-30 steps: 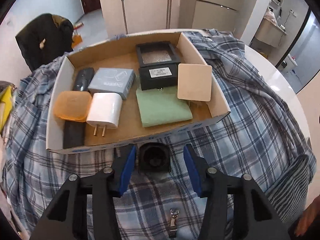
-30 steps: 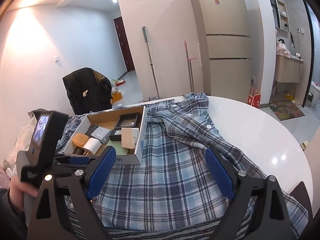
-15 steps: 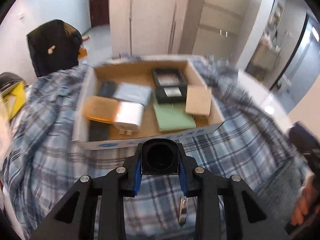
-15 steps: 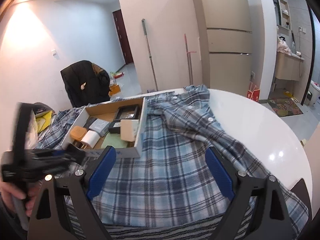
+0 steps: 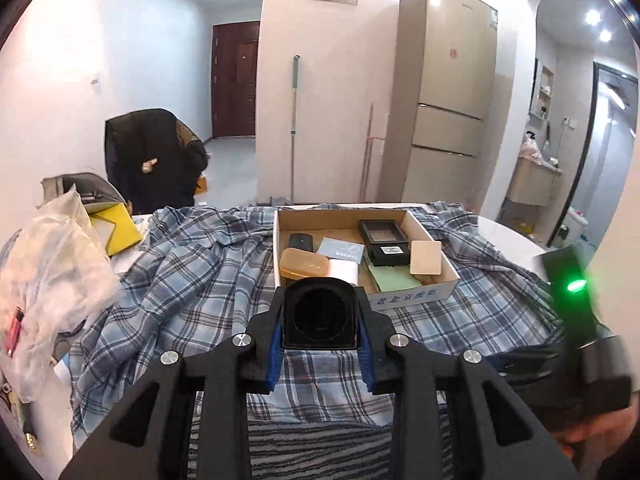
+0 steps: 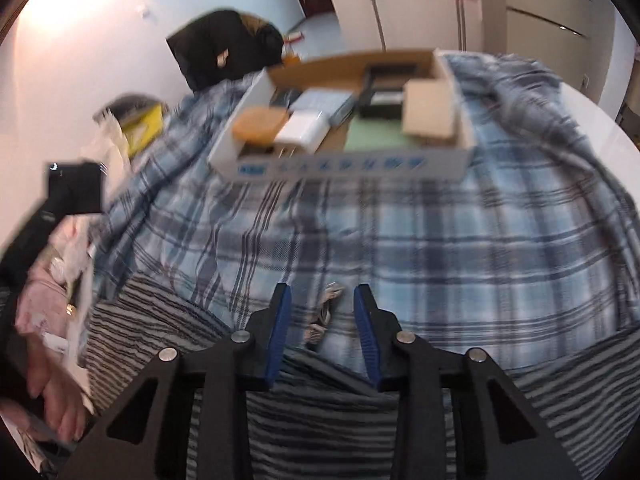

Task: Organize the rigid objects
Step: 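Grasp the small metal nail clipper with the right gripper while the left gripper holds the cup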

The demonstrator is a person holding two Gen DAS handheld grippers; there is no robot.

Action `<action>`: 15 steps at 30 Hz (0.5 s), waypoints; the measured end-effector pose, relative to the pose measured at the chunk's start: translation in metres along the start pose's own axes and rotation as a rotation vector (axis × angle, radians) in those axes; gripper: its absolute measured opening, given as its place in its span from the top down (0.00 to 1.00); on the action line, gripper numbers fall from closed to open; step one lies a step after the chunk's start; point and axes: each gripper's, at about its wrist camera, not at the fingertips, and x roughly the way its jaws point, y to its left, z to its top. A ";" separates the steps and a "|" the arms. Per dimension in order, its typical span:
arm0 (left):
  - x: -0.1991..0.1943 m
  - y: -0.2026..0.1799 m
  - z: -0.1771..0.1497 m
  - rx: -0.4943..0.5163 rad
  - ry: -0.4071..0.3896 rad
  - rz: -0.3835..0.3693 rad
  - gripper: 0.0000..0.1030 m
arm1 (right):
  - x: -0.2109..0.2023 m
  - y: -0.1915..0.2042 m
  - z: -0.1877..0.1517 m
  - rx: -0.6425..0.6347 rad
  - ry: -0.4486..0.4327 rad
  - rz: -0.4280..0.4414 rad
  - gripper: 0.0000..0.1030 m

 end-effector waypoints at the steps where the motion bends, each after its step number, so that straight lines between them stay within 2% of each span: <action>1: -0.001 0.002 0.000 0.001 -0.003 0.002 0.69 | 0.007 0.005 0.000 -0.003 0.016 -0.010 0.70; 6: -0.006 0.008 -0.005 0.021 -0.021 0.010 0.69 | 0.035 0.007 -0.004 0.022 0.081 -0.083 0.74; 10: -0.004 0.012 -0.006 0.012 -0.011 -0.007 0.69 | 0.033 0.006 -0.006 0.004 0.060 -0.120 0.78; 13: 0.000 0.012 -0.007 0.008 -0.001 -0.010 0.69 | 0.033 0.008 -0.005 -0.020 0.050 -0.132 0.90; 15: 0.000 0.010 -0.007 0.016 0.001 -0.005 0.69 | 0.036 0.016 -0.005 -0.071 0.031 -0.155 0.91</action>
